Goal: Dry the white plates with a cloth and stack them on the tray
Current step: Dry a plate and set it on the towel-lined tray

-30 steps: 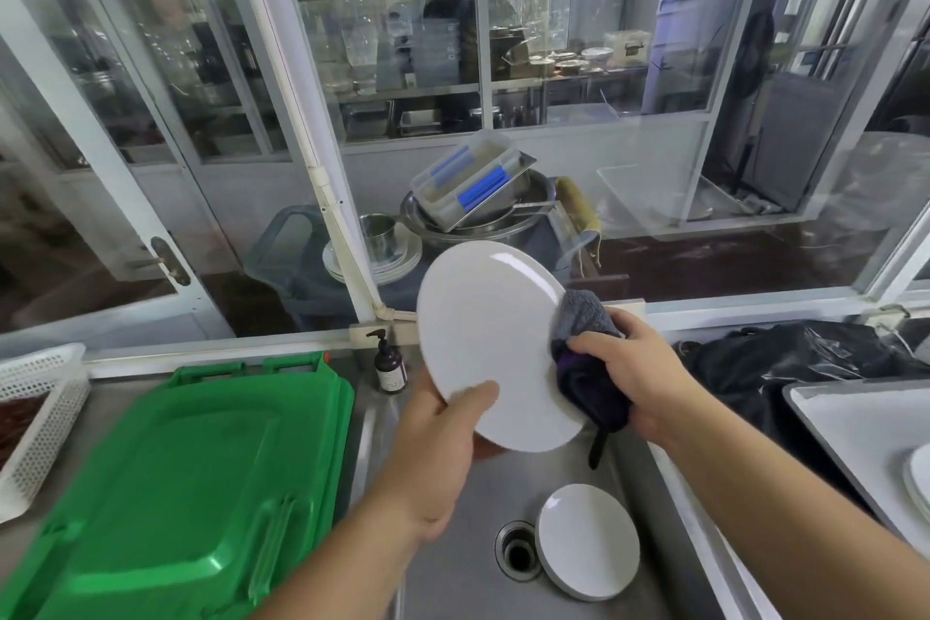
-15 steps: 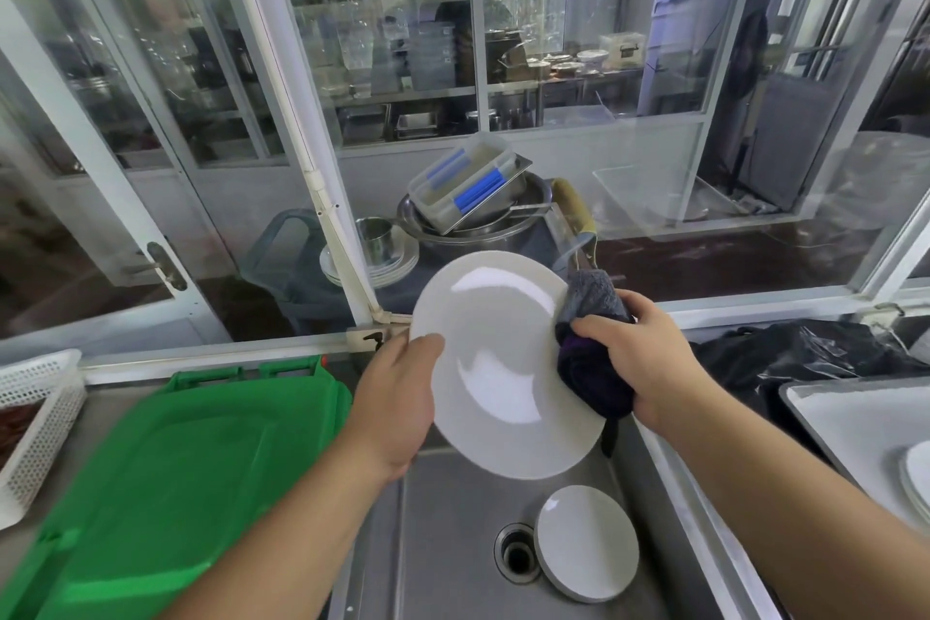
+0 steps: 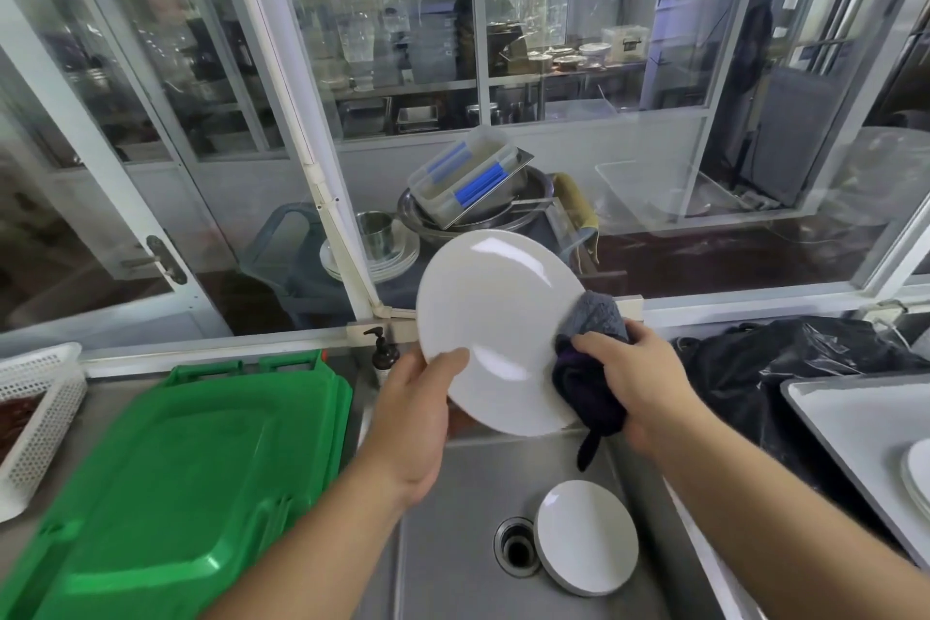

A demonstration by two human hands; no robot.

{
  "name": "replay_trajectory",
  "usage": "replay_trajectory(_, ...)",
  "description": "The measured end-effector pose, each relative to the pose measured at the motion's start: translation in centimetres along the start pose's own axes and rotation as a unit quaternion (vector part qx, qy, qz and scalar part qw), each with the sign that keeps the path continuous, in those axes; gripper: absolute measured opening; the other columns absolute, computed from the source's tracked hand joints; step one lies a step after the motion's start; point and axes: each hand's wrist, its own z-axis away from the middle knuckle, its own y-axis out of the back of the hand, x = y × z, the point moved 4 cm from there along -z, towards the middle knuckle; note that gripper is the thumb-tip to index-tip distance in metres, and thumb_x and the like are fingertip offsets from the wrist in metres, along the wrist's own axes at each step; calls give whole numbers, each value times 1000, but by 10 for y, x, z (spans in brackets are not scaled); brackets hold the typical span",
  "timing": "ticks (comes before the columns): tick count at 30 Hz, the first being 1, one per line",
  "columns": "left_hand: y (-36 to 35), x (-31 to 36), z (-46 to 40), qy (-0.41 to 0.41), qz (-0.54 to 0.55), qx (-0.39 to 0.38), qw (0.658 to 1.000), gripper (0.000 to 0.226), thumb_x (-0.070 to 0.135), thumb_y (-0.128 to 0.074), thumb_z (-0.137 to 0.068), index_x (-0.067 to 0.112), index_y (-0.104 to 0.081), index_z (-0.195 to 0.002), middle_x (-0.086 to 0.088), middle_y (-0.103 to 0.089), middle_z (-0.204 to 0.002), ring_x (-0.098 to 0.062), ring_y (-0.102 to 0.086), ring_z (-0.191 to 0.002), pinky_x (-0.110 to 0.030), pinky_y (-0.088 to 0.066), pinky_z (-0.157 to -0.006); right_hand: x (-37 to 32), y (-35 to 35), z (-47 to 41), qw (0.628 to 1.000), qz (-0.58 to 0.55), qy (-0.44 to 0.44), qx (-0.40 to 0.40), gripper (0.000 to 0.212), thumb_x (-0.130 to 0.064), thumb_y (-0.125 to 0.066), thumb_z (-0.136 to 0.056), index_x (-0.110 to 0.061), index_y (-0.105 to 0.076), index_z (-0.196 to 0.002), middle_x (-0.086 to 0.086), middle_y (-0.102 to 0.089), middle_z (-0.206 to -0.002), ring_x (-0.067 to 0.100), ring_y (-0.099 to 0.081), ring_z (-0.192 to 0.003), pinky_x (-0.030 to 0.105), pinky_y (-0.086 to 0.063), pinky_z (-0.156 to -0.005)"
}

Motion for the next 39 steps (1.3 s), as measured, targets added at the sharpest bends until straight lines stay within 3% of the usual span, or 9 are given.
replay_trajectory(3,10,18,-5,25,-12,-58,998,24,10,-50,-104,18,-69,-115,-14,-76,-108,-25,-73,-83,-38,-60,-60,-24,6,-4,996,69,54,-21,28,-4,-78,-84,-27,-69,-97,9,-76,-99,30,-74,-89,47,-64,-83)
replay_trajectory(10,13,32,-3,51,-22,-155,986,33,-10,-46,-100,9,-64,-120,-15,-77,-109,-31,-73,-90,-52,-65,-73,-61,12,-9,978,167,113,-57,36,-8,-79,-81,-33,-70,-105,2,-76,-98,25,-74,-88,49,-64,-84)
replay_trajectory(15,0,25,3,13,12,-133,991,36,-15,-47,-97,7,-65,-119,-19,-75,-113,-30,-75,-92,-48,-65,-68,-44,11,-9,990,119,78,-16,32,-15,-79,-83,-31,-67,-107,2,-74,-101,27,-72,-90,50,-63,-84)
replay_trajectory(21,-23,-9,7,-45,89,-28,995,58,-25,-44,-91,17,-63,-127,-7,-75,-119,-33,-74,-107,-51,-63,-78,21,-20,18,995,-86,-45,5,27,-15,-75,-90,-15,-64,-114,15,-73,-104,34,-74,-88,42,-63,-68)
replay_trajectory(26,-25,-25,16,-54,119,-46,990,67,-19,-53,-78,15,-58,-134,-14,-72,-127,-36,-71,-114,-54,-62,-84,24,-19,25,992,-118,-27,20,19,-7,-73,-88,-13,-67,-105,23,-73,-107,44,-74,-93,54,-62,-77)
replay_trajectory(31,-8,-3,11,-23,77,-56,995,51,-3,-70,-79,15,-63,-126,-10,-76,-118,-28,-73,-105,-43,-63,-74,2,-6,17,999,-44,20,5,20,-5,-75,-85,-16,-71,-101,16,-77,-97,31,-73,-79,42,-61,-71)
replay_trajectory(33,4,14,2,-6,46,-41,998,31,0,-61,-95,17,-66,-119,-9,-77,-113,-27,-71,-103,-43,-60,-81,-11,1,14,998,25,63,2,26,-7,-77,-82,-24,-73,-100,8,-78,-93,31,-75,-85,47,-63,-78)
replay_trajectory(35,14,30,-5,-8,-21,-56,998,31,0,-52,-100,22,-69,-114,-5,-79,-108,-30,-68,-105,-45,-55,-88,-26,6,14,992,82,98,-13,33,-6,-77,-81,-31,-71,-100,1,-77,-93,28,-74,-89,49,-63,-84)
replay_trajectory(39,19,41,-5,11,-50,-125,991,41,-9,-46,-100,20,-66,-121,-13,-77,-113,-31,-71,-96,-49,-64,-75,-43,8,13,988,98,113,-44,37,-5,-76,-83,-38,-68,-99,2,-75,-99,28,-73,-91,52,-63,-85)
